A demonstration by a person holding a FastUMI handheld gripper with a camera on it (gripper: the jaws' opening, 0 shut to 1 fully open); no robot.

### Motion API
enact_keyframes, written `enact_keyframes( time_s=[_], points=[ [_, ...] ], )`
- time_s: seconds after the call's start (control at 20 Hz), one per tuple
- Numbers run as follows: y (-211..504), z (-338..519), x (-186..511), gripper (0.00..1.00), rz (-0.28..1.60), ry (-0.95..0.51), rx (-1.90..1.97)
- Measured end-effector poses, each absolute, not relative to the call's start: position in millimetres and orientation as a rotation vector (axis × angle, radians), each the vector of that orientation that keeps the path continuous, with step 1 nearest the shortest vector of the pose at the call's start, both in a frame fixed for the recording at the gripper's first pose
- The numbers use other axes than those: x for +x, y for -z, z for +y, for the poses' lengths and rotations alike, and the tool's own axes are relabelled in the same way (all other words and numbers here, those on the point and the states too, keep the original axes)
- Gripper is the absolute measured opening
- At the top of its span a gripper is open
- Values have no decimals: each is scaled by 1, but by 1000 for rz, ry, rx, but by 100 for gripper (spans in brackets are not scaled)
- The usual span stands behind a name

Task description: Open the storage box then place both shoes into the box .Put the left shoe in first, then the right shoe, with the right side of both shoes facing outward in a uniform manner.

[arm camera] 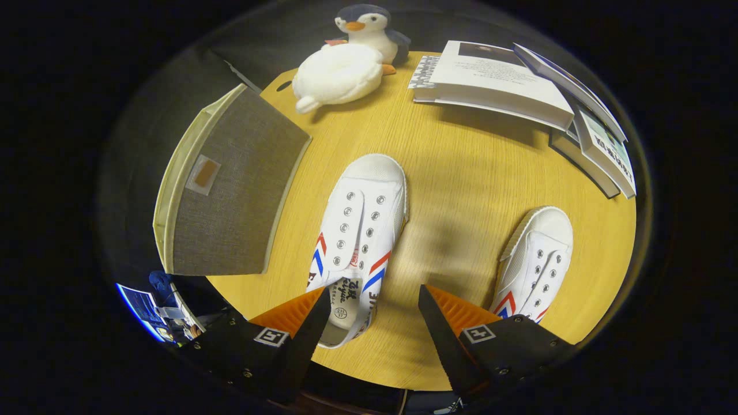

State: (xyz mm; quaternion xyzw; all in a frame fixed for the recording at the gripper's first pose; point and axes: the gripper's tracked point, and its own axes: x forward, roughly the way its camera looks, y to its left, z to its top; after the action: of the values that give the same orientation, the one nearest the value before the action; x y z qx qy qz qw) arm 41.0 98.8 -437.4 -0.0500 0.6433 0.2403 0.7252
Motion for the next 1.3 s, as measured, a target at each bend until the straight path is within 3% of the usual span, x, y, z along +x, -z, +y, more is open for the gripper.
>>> enact_keyframes(
  time_s=[0.15, 0.35, 0.45, 0.65, 1.3],
  points=[
    [447, 99, 51, 89, 1429, -528, -191],
    [464, 104, 59, 70, 1436, -527, -257],
    [472, 116, 49, 27, 1457, -517, -186],
    [457, 114, 51, 2, 1490, -479, -110],
    [423, 112, 72, 1, 1495, -510, -56]
  ],
)
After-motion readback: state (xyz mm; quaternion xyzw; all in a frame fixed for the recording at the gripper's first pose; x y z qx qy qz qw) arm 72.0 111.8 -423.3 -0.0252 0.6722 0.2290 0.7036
